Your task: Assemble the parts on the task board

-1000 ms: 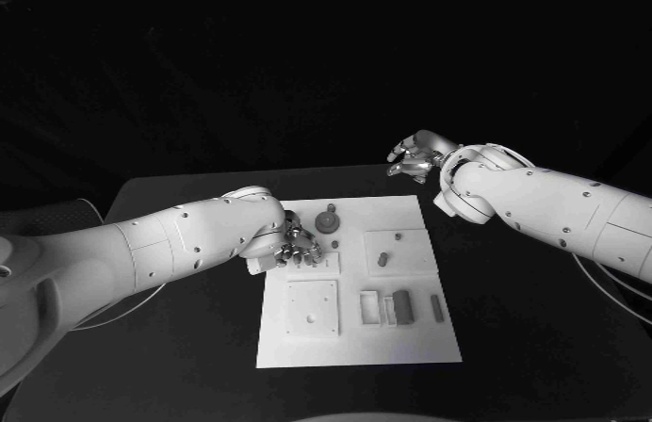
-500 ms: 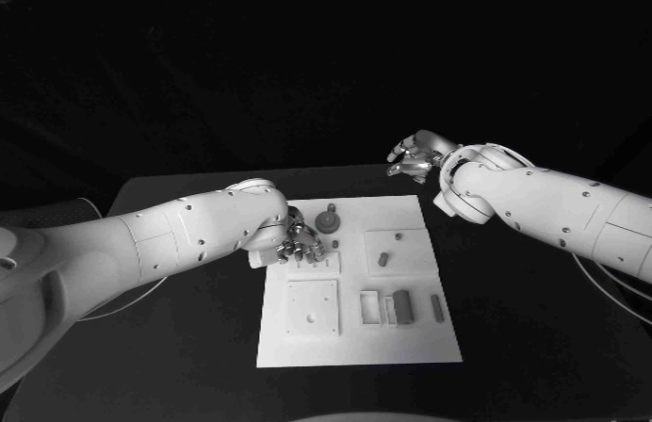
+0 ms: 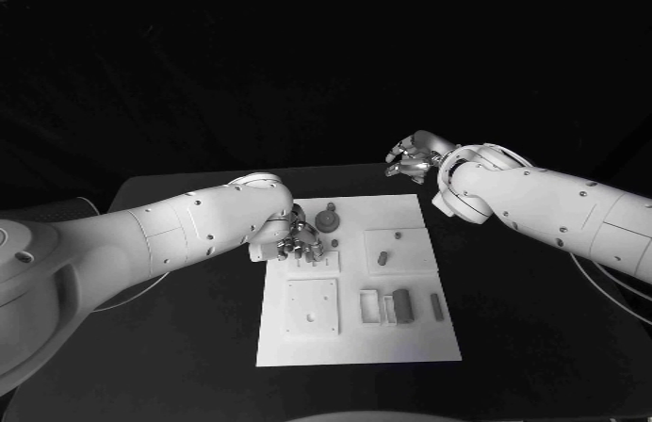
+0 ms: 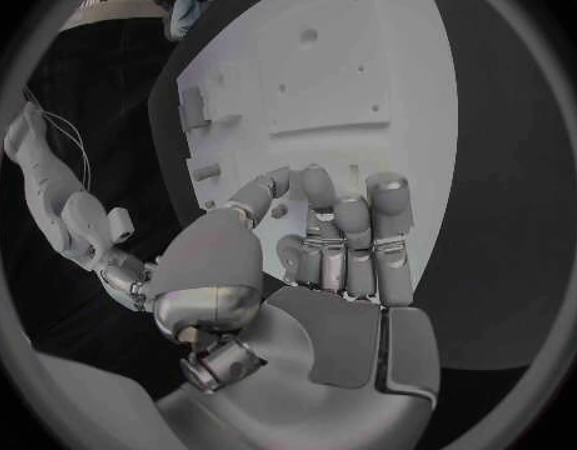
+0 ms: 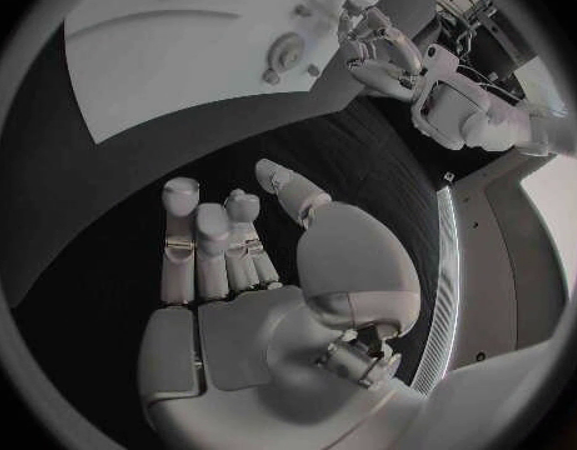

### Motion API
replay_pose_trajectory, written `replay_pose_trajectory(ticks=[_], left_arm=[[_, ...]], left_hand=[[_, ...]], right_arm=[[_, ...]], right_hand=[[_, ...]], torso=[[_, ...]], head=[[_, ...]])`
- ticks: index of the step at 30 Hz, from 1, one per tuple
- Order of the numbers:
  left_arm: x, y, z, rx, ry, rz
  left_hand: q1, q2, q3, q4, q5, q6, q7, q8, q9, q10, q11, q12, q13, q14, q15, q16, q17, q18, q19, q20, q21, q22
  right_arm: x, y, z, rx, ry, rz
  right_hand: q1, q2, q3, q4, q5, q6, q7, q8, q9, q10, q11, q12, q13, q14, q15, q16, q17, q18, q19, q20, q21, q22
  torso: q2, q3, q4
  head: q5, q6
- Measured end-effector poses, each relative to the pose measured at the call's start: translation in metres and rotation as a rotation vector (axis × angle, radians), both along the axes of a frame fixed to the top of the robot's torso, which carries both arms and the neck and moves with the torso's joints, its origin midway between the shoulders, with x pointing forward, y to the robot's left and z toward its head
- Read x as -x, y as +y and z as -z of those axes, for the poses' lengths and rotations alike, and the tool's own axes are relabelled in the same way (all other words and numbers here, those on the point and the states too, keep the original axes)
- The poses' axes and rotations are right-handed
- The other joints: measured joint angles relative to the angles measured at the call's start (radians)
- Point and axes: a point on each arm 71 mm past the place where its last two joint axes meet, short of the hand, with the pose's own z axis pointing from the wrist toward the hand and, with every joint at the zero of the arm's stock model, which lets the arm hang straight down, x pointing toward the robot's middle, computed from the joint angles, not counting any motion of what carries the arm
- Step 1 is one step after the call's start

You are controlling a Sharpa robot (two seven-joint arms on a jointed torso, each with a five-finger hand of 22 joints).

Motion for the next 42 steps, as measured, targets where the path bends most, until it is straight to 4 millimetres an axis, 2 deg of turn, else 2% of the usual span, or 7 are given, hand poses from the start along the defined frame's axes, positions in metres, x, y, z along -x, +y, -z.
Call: replay_pose_trajectory(ticks=[24, 28, 42], left_arm=[[-0.0011, -0.0028, -0.0013, -0.079, 0.081, 0.082], [-0.0012, -0.0024, -0.0012, -0.083, 0.084, 0.082], [-0.0034, -0.0033, -0.0020, -0.082, 0.065, 0.063]], left_hand=[[0.004, -0.004, -0.001, -0.001, 0.005, 0.006, 0.000, -0.012, 0.000, 0.003, -0.003, 0.000, 0.001, 0.003, 0.000, 0.000, 0.003, 0.000, 0.005, 0.002, 0.000, 0.000], [-0.003, 0.003, -0.001, -0.001, -0.035, 0.001, 0.006, -0.023, 0.004, -0.004, 0.004, 0.000, 0.001, 0.002, 0.000, -0.007, 0.003, 0.000, 0.001, -0.002, 0.000, 0.001], [-0.010, 0.010, 0.003, 0.003, -0.047, -0.003, 0.009, -0.029, 0.008, -0.007, 0.008, -0.004, 0.000, 0.002, -0.001, -0.010, 0.004, 0.000, 0.000, -0.002, -0.008, 0.000]], right_arm=[[0.0000, 0.0016, 0.0005, 0.001, 0.002, -0.003], [0.0000, 0.0019, 0.0005, 0.000, 0.003, -0.004], [0.0004, 0.0023, 0.0006, 0.000, 0.003, -0.005]], right_hand=[[0.000, 0.000, 0.000, 0.000, 0.000, -0.003, 0.003, 0.000, -0.001, 0.000, 0.000, 0.000, -0.001, 0.000, 0.000, 0.000, 0.000, 0.000, 0.000, 0.000, 0.000, 0.000], [0.000, 0.000, 0.000, 0.000, 0.000, -0.002, 0.002, 0.000, -0.001, 0.000, 0.000, 0.000, -0.001, 0.000, 0.000, 0.000, 0.000, 0.000, 0.000, 0.000, 0.000, 0.000], [0.000, 0.000, 0.000, 0.000, 0.000, -0.002, 0.002, 0.000, -0.001, 0.000, 0.000, 0.000, -0.002, 0.000, 0.000, 0.000, 0.000, 0.000, 0.000, 0.000, 0.000, 0.000]], torso=[[0.000, -0.0002, 0.0004], [0.000, -0.0010, 0.0006], [0.000, -0.0001, -0.0001]], head=[[-0.008, -0.006], [-0.008, -0.006], [-0.012, -0.009]])
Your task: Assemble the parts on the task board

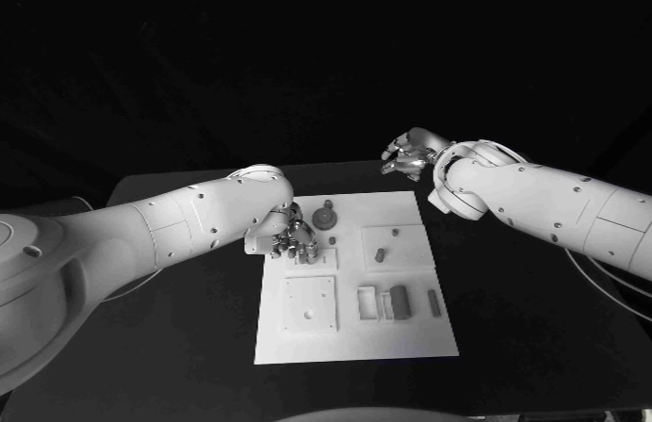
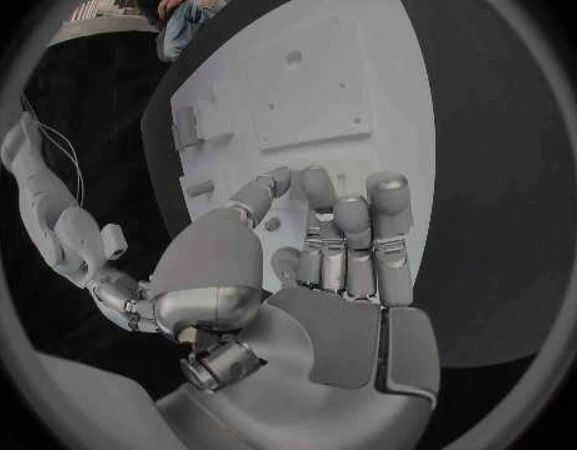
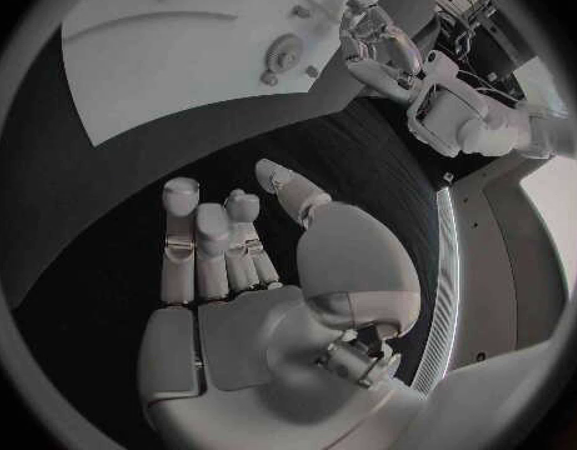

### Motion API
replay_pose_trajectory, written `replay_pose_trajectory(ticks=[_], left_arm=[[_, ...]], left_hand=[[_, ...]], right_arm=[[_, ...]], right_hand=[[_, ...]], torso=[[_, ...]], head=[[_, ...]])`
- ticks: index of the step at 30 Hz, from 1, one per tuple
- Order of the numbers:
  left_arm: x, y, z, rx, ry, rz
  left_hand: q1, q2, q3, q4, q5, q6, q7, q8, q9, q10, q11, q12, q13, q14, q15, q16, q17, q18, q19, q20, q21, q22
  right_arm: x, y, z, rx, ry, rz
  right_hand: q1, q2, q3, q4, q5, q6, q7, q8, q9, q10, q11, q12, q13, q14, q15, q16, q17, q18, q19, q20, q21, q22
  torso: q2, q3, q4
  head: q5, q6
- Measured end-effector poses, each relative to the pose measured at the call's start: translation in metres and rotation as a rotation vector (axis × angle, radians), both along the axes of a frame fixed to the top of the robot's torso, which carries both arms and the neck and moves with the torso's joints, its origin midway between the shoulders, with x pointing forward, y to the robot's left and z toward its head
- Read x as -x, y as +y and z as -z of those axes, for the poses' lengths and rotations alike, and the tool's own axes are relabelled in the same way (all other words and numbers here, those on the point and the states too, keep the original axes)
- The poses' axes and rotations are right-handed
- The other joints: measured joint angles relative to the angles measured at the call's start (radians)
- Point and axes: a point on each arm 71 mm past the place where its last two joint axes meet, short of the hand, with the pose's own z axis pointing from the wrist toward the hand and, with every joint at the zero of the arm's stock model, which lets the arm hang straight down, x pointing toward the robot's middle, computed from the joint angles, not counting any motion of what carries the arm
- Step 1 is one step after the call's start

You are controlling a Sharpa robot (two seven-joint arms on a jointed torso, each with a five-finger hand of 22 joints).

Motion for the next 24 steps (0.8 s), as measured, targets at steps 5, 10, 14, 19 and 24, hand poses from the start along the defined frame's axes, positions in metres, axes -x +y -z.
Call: replay_pose_trajectory(ticks=[5, 10, 14, 19, 24], left_arm=[[-0.0004, 0.0004, -0.0001, -0.006, -0.005, -0.001], [-0.0018, 0.0013, -0.0004, -0.008, -0.014, -0.009], [-0.0028, 0.0020, -0.0008, -0.007, -0.023, -0.017], [-0.0034, 0.0021, -0.0010, -0.005, -0.030, -0.022], [-0.0036, 0.0015, -0.0011, -0.003, -0.033, -0.024]], left_hand=[[-0.001, 0.001, 0.009, 0.009, -0.046, -0.008, 0.012, -0.013, 0.002, -0.004, 0.004, -0.003, 0.000, 0.000, 0.000, -0.006, 0.000, 0.000, -0.005, 0.001, -0.007, 0.000], [-0.001, 0.001, 0.021, 0.021, -0.094, -0.020, 0.024, -0.033, 0.005, -0.011, 0.011, -0.003, 0.002, 0.000, 0.000, -0.010, 0.000, 0.000, -0.010, 0.004, -0.011, 0.000], [-0.008, 0.008, 0.019, 0.036, -0.128, -0.021, 0.025, -0.036, 0.003, -0.014, 0.014, -0.003, 0.002, -0.004, 0.003, -0.010, 0.000, 0.000, -0.010, 0.004, -0.015, 0.000], [-0.017, 0.001, 0.017, 0.049, -0.133, -0.021, 0.025, -0.043, 0.003, -0.017, 0.011, -0.003, 0.002, -0.005, 0.004, -0.010, 0.000, 0.000, -0.013, 0.006, -0.015, 0.000], [-0.037, -0.011, 0.016, 0.061, -0.163, -0.021, 0.025, -0.043, 0.005, -0.020, 0.012, -0.003, 0.002, -0.005, 0.003, -0.013, 0.000, 0.000, -0.014, 0.007, -0.015, 0.000]], right_arm=[[0.0002, -0.0001, 0.0000, 0.000, 0.000, 0.000], [0.0004, 0.0003, 0.0000, 0.000, 0.000, -0.001], [0.0006, 0.0007, -0.0001, -0.001, 0.000, -0.002], [0.0008, 0.0010, -0.0002, 0.000, 0.000, -0.004], [0.0009, 0.0015, -0.0002, 0.004, -0.002, -0.006]], right_hand=[[0.000, 0.000, 0.000, 0.000, 0.000, 0.000, 0.000, 0.000, 0.000, 0.000, 0.000, 0.000, 0.000, 0.000, 0.000, 0.000, 0.000, 0.000, 0.000, 0.000, 0.000, 0.000], [0.000, 0.000, 0.000, 0.000, 0.000, 0.000, 0.000, 0.000, 0.000, 0.000, 0.000, 0.000, 0.000, 0.000, 0.000, 0.000, 0.000, 0.000, 0.000, 0.000, 0.000, 0.000], [0.000, 0.000, 0.000, 0.000, 0.000, 0.000, 0.000, 0.000, 0.000, 0.000, 0.000, 0.000, 0.000, 0.000, 0.000, 0.000, 0.000, 0.000, 0.000, 0.000, 0.000, 0.000], [0.000, 0.000, 0.000, 0.000, 0.000, 0.000, 0.000, 0.000, 0.000, 0.000, 0.000, 0.000, 0.000, 0.000, 0.000, 0.000, 0.000, 0.000, 0.000, 0.000, 0.000, 0.000], [0.000, 0.000, 0.000, 0.000, 0.000, 0.002, -0.002, 0.000, 0.000, 0.000, 0.000, 0.000, 0.000, 0.000, 0.000, 0.000, 0.000, 0.000, 0.000, 0.000, 0.000, 0.000]], torso=[[0.000, 0.0005, 0.0000], [0.000, 0.0005, 0.0000], [0.000, 0.0005, -0.0001], [0.000, 0.0005, -0.0002], [0.000, 0.0005, 0.0002]], head=[[0.000, -0.002], [-0.002, -0.002], [-0.003, -0.002], [-0.004, -0.002], [-0.004, -0.002]])
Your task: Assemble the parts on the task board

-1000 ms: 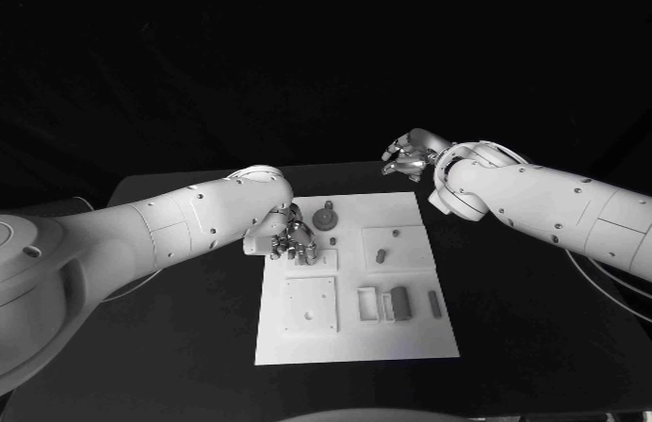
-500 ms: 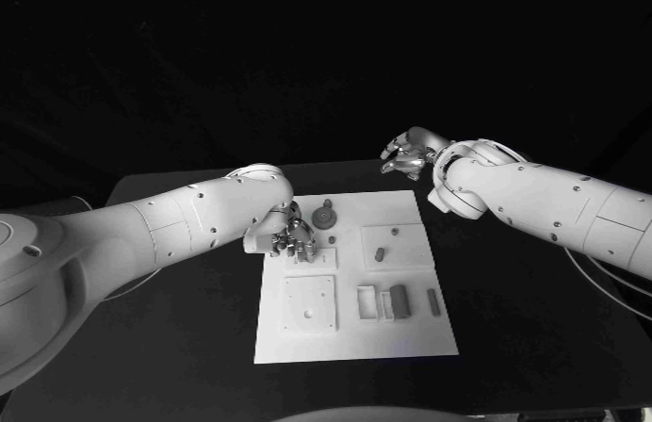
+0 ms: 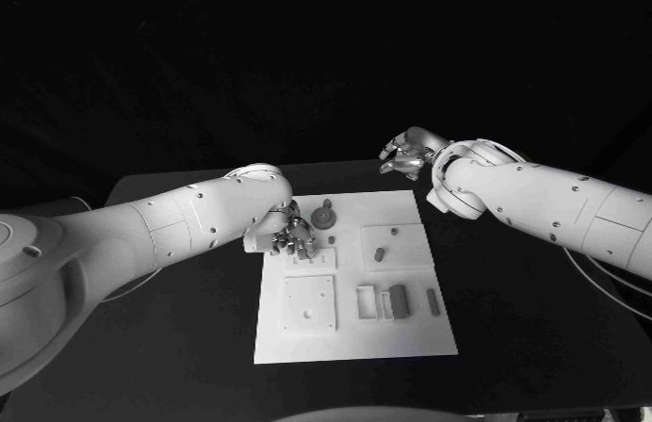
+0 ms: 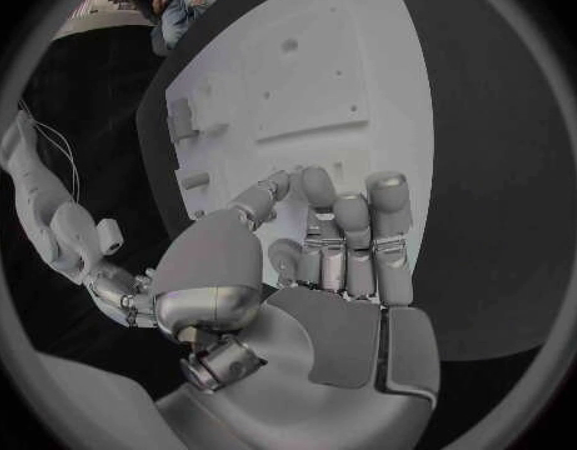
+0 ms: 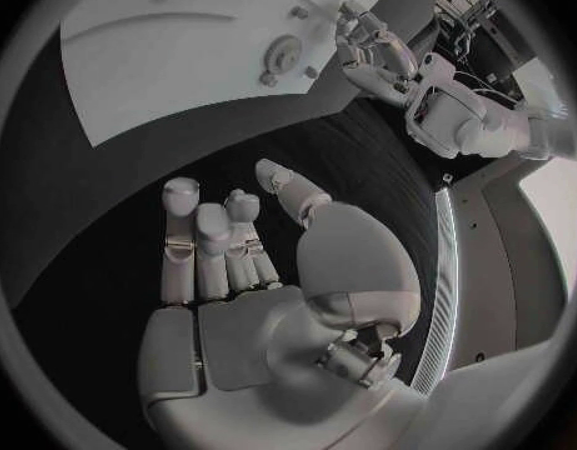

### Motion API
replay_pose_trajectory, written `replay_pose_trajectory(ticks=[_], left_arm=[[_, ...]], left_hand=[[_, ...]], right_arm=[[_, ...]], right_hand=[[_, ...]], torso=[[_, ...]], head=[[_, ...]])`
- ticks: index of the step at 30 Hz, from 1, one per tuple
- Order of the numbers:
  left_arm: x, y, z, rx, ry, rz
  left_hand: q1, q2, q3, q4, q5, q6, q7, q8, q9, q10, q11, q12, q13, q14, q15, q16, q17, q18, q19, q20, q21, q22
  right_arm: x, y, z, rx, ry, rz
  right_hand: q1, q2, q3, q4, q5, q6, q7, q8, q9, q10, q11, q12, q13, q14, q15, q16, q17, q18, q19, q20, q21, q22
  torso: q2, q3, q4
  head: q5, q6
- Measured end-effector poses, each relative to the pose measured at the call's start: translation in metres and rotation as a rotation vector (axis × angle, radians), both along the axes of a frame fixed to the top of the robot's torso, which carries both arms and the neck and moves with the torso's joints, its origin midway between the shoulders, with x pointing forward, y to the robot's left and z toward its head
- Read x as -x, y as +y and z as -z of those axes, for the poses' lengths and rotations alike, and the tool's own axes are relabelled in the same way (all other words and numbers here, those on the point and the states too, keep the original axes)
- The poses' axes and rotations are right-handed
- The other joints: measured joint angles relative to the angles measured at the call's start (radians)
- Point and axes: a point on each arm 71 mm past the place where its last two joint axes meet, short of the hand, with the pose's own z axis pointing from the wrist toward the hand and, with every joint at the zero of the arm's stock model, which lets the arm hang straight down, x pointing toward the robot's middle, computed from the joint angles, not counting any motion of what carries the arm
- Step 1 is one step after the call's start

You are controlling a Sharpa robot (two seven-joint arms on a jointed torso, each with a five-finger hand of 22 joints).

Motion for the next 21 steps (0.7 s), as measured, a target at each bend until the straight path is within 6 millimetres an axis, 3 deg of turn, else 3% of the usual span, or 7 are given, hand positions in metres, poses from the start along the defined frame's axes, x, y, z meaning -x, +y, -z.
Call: replay_pose_trajectory(ticks=[3, 10, 21], left_arm=[[0.0000, -0.0005, 0.0000, 0.001, -0.001, 0.000], [-0.0004, -0.0015, 0.0000, 0.006, 0.000, -0.004], [-0.0004, -0.0022, 0.0001, 0.011, 0.002, -0.008]], left_hand=[[-0.007, -0.007, -0.003, 0.005, -0.017, 0.000, 0.000, -0.004, 0.001, -0.001, 0.001, 0.000, 0.001, -0.002, -0.002, 0.000, 0.000, 0.000, 0.000, 0.000, -0.004, 0.000], [-0.021, -0.021, -0.006, 0.022, -0.093, 0.000, 0.000, -0.009, 0.006, -0.004, -0.001, 0.000, 0.001, -0.007, 0.000, 0.000, 0.000, 0.000, 0.000, 0.000, -0.005, 0.000], [-0.026, -0.026, -0.005, 0.027, -0.120, 0.000, 0.000, -0.013, 0.008, -0.007, 0.000, 0.000, 0.002, -0.007, 0.000, -0.001, 0.000, 0.000, -0.005, -0.002, -0.005, 0.000]], right_arm=[[0.0000, 0.0002, 0.0001, 0.002, 0.000, -0.002], [0.0003, 0.0010, 0.0001, 0.004, 0.001, -0.005], [0.0005, 0.0012, 0.0002, 0.005, 0.002, -0.007]], right_hand=[[0.000, 0.000, 0.000, 0.000, 0.000, -0.002, 0.002, 0.000, 0.000, 0.000, 0.000, 0.000, 0.000, 0.000, 0.000, 0.000, -0.001, 0.000, 0.000, 0.000, 0.000, 0.000], [0.000, 0.000, 0.000, 0.000, 0.000, -0.003, 0.003, 0.000, 0.000, 0.000, 0.000, 0.000, 0.000, 0.000, 0.000, 0.000, -0.001, 0.000, 0.000, 0.000, 0.000, 0.000], [0.000, 0.000, 0.000, 0.000, 0.000, -0.003, 0.003, 0.000, -0.001, 0.000, 0.000, 0.000, -0.001, 0.000, 0.000, 0.000, -0.001, 0.000, 0.000, 0.000, 0.000, 0.000]], torso=[[0.000, -0.0005, 0.0002], [0.000, -0.0006, 0.0004], [0.000, -0.0010, 0.0002]], head=[[-0.001, -0.001], [-0.002, -0.002], [-0.003, -0.003]])
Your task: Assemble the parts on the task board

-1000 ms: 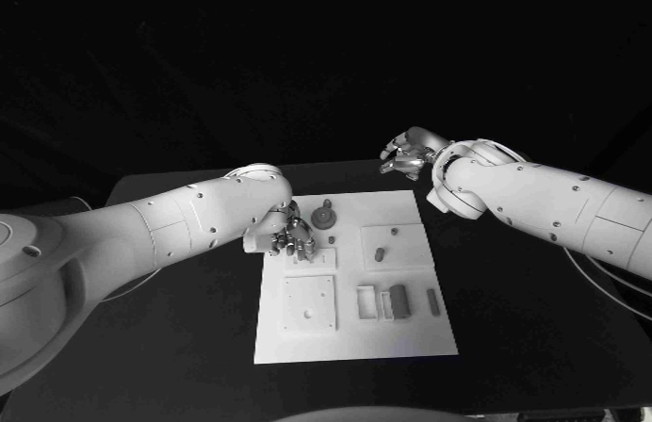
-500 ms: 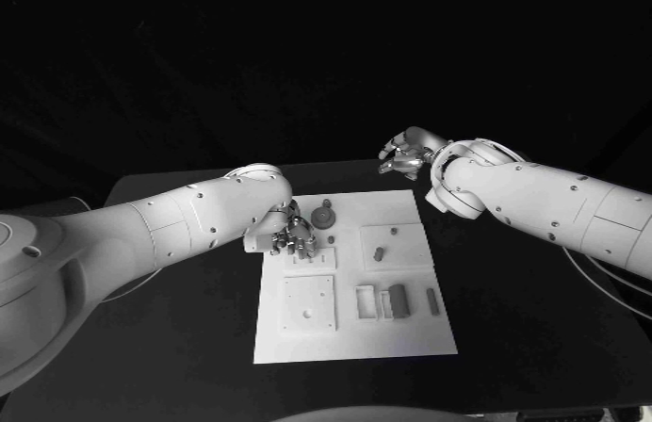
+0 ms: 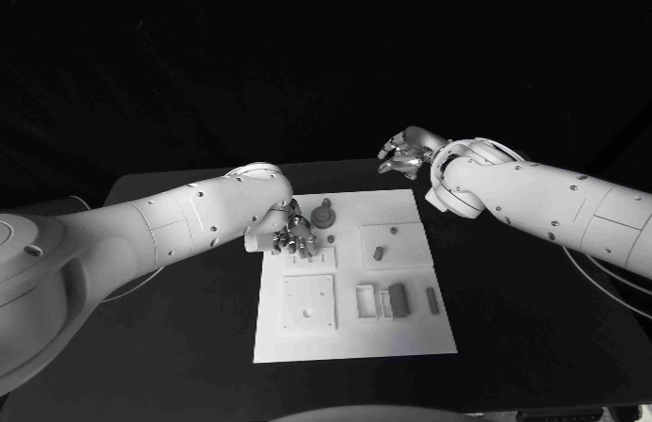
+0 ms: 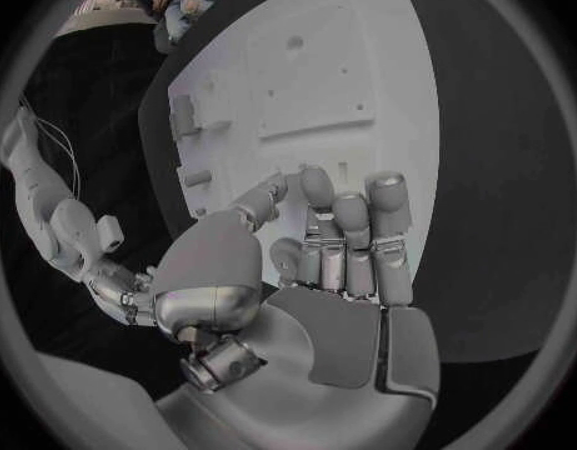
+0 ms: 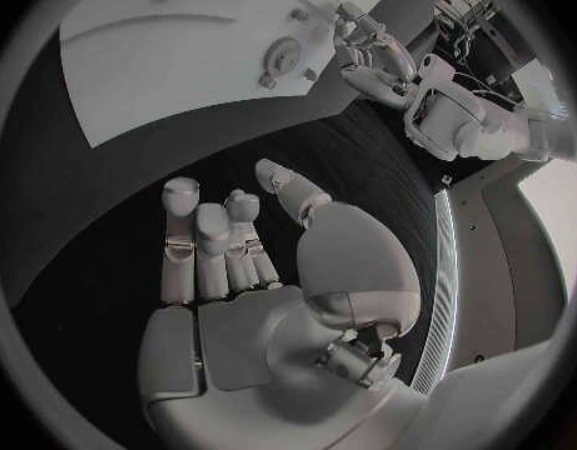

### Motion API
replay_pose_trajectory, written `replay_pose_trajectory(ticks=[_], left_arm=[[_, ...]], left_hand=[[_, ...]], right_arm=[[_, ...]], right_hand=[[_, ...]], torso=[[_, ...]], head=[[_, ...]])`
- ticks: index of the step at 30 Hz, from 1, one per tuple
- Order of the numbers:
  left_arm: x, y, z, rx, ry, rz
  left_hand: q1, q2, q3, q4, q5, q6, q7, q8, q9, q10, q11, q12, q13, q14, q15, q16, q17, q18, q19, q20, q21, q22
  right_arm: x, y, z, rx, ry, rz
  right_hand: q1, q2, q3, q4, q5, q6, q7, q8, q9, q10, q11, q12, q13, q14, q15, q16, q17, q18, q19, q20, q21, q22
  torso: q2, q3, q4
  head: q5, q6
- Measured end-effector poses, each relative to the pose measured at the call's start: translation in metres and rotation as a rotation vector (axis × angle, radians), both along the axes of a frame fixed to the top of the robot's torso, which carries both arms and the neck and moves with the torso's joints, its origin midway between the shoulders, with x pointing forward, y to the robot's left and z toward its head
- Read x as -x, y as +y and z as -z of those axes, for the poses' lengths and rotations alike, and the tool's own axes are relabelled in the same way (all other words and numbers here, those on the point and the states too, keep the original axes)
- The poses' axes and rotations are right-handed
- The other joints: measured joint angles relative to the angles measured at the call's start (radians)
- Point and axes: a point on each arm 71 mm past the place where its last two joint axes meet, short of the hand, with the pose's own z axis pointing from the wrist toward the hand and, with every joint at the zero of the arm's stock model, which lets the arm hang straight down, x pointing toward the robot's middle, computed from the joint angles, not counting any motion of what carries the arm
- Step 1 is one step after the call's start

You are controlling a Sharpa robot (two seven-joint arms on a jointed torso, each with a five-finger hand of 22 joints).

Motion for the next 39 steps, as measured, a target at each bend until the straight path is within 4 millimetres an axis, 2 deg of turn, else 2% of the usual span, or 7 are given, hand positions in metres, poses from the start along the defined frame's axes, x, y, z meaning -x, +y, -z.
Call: replay_pose_trajectory(ticks=[12, 16, 19, 23, 34, 36, 39], left_arm=[[-0.0005, -0.0002, 0.0001, 0.002, -0.002, -0.004], [-0.0006, -0.0002, 0.0001, 0.003, -0.002, -0.005], [-0.0007, -0.0004, 0.0002, 0.003, -0.004, -0.007], [-0.0010, -0.0006, 0.0001, 0.006, -0.008, -0.010], [-0.0019, -0.0002, -0.0001, 0.010, -0.017, -0.018], [-0.0018, -0.0004, -0.0001, 0.010, -0.017, -0.018], [-0.0016, -0.0008, -0.0001, 0.011, -0.017, -0.017]], left_hand=[[-0.003, -0.003, -0.006, 0.006, -0.020, -0.004, 0.004, -0.004, 0.001, -0.003, 0.003, 0.000, 0.000, -0.002, 0.002, 0.000, 0.000, 0.000, -0.002, 0.002, 0.000, 0.000], [-0.005, -0.005, -0.004, 0.015, -0.075, -0.003, 0.004, -0.008, 0.005, -0.003, 0.003, 0.000, 0.001, -0.002, 0.002, 0.000, 0.000, 0.000, -0.002, 0.002, -0.004, 0.000], [-0.005, -0.005, -0.004, 0.015, -0.083, -0.003, 0.004, -0.008, 0.005, -0.003, 0.003, 0.000, 0.001, -0.003, 0.003, 0.000, 0.000, 0.000, -0.002, 0.002, -0.004, 0.001], [-0.005, -0.005, -0.002, 0.017, -0.083, -0.011, 0.011, -0.019, 0.005, -0.003, 0.003, 0.000, 0.001, -0.003, 0.004, 0.000, 0.000, 0.000, -0.002, 0.002, -0.004, 0.001], [-0.005, -0.005, -0.004, 0.021, -0.083, -0.012, 0.012, -0.019, 0.005, -0.003, 0.003, 0.004, 0.001, -0.004, 0.004, 0.000, 0.000, 0.000, -0.003, 0.003, -0.004, 0.000], [0.005, -0.004, -0.002, 0.019, -0.068, -0.012, 0.012, -0.019, 0.004, -0.003, 0.003, 0.004, 0.001, -0.004, 0.004, 0.000, 0.000, 0.000, -0.003, 0.003, -0.004, 0.000], [0.022, 0.014, 0.006, 0.008, -0.026, -0.012, 0.012, -0.019, 0.006, -0.003, 0.003, 0.004, 0.001, -0.004, 0.004, 0.000, 0.000, 0.000, -0.004, 0.003, -0.004, 0.000]], right_arm=[[0.0005, -0.0002, -0.0001, 0.000, 0.000, -0.001], [0.0006, -0.0006, -0.0001, 0.001, 0.000, -0.001], [0.0007, -0.0003, -0.0001, 0.000, 0.000, -0.002], [0.0008, 0.0001, -0.0001, 0.000, 0.000, -0.003], [0.0009, 0.0003, -0.0001, 0.000, 0.000, -0.005], [0.0009, 0.0004, -0.0001, 0.000, 0.000, -0.006], [0.0009, 0.0005, 0.0000, 0.000, 0.001, -0.006]], right_hand=[[0.000, 0.000, 0.000, 0.000, 0.000, 0.000, 0.000, 0.000, 0.000, 0.000, 0.000, 0.000, 0.000, 0.000, 0.000, 0.000, 0.000, 0.000, 0.000, 0.000, -0.003, 0.000], [0.000, 0.000, 0.000, 0.000, 0.000, 0.000, 0.000, 0.000, 0.000, 0.000, 0.000, 0.000, 0.000, 0.000, 0.000, 0.000, 0.000, 0.000, 0.000, 0.000, -0.003, 0.000], [0.000, 0.000, 0.000, 0.000, 0.000, 0.001, -0.001, 0.000, 0.000, 0.000, 0.000, 0.000, 0.000, 0.000, 0.000, 0.000, 0.000, 0.000, 0.000, 0.000, -0.003, 0.000], [0.000, 0.000, 0.000, 0.000, 0.000, 0.002, -0.002, 0.000, 0.000, 0.000, 0.000, 0.000, 0.000, 0.000, 0.000, 0.000, 0.000, 0.000, 0.000, 0.000, -0.003, 0.000], [0.000, 0.000, 0.000, 0.000, 0.000, 0.002, -0.002, 0.000, 0.000, 0.000, 0.000, 0.000, -0.001, 0.000, 0.000, 0.000, 0.000, 0.000, 0.000, 0.000, -0.003, 0.000], [0.000, 0.000, 0.000, 0.000, 0.000, 0.002, -0.002, 0.000, 0.000, 0.000, 0.000, 0.000, -0.001, 0.000, 0.000, 0.000, 0.000, 0.000, 0.000, 0.000, -0.003, 0.000], [0.000, 0.000, 0.000, 0.000, 0.000, 0.002, -0.002, 0.000, 0.000, 0.000, 0.000, 0.000, -0.001, 0.000, 0.000, 0.000, 0.000, 0.000, 0.000, 0.000, -0.003, 0.000]], torso=[[0.000, 0.0004, -0.0005], [0.000, 0.0004, -0.0005], [0.000, 0.0004, -0.0005], [0.000, 0.0004, -0.0005], [0.000, 0.0005, -0.0005], [0.000, 0.0005, -0.0004], [0.000, 0.0005, -0.0002]], head=[[0.000, -0.001], [-0.001, -0.001], [-0.001, -0.002], [-0.002, -0.003], [-0.004, 0.000], [-0.004, 0.000], [-0.004, -0.001]])
